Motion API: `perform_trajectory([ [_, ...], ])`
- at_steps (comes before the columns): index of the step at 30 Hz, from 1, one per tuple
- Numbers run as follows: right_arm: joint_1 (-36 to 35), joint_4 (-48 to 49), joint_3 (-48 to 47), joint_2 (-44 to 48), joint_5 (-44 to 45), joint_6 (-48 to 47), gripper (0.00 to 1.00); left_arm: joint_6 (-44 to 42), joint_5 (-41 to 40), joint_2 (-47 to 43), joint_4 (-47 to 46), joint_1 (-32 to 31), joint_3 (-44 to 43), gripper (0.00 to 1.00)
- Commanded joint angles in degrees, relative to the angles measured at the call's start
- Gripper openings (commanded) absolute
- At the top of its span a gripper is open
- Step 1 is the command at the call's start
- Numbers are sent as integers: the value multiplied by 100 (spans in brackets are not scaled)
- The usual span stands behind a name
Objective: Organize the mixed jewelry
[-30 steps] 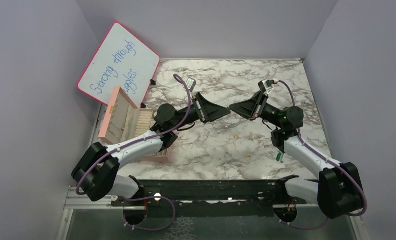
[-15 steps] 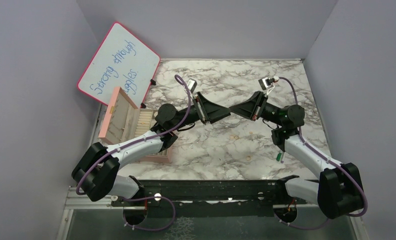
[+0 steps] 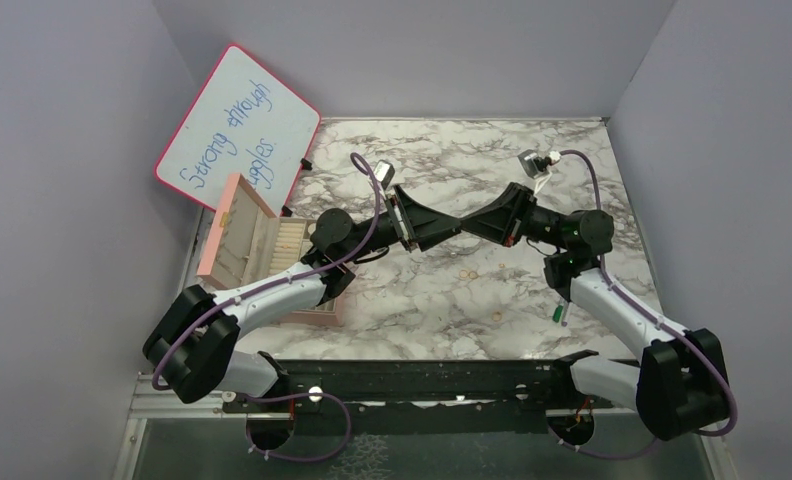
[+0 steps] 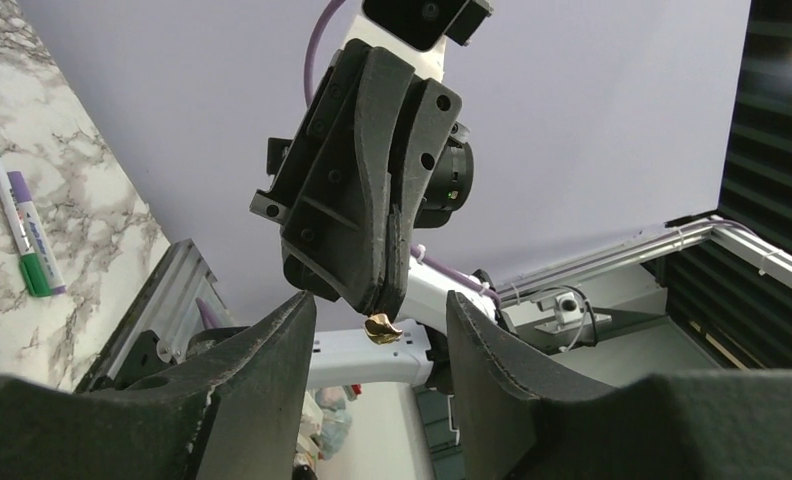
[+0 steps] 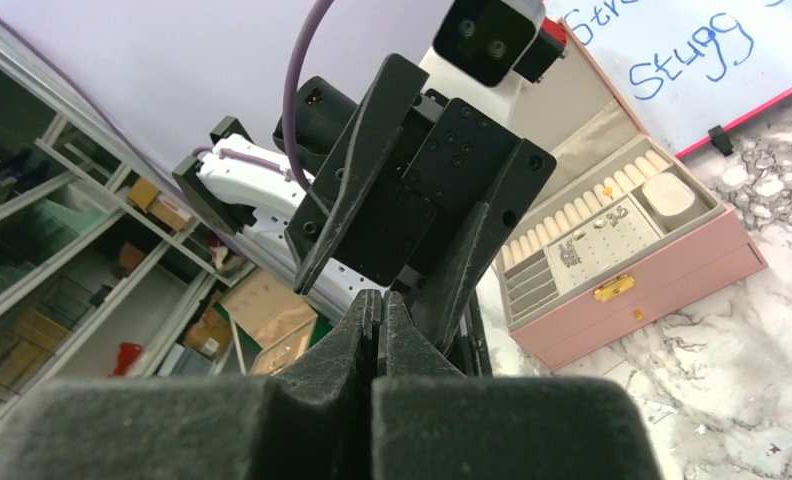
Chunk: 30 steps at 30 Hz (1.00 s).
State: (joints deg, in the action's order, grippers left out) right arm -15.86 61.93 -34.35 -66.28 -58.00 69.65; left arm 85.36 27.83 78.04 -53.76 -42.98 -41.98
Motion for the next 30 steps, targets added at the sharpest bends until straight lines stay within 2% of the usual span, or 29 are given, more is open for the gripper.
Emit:
perform_trajectory([
  [1, -32, 368, -180, 192, -241, -405, 1, 153, 152, -192, -123, -17, 78, 50],
  [14, -38, 619, -165, 144, -223, -474, 1, 405, 239, -166, -341, -17, 170, 27],
  [22, -38, 504, -217, 108, -192, -592, 1, 461, 266, -194, -420, -17, 236, 26],
  [30, -34, 518, -251, 98, -331, -636, 1, 372, 233, -123, -468, -17, 187, 17],
])
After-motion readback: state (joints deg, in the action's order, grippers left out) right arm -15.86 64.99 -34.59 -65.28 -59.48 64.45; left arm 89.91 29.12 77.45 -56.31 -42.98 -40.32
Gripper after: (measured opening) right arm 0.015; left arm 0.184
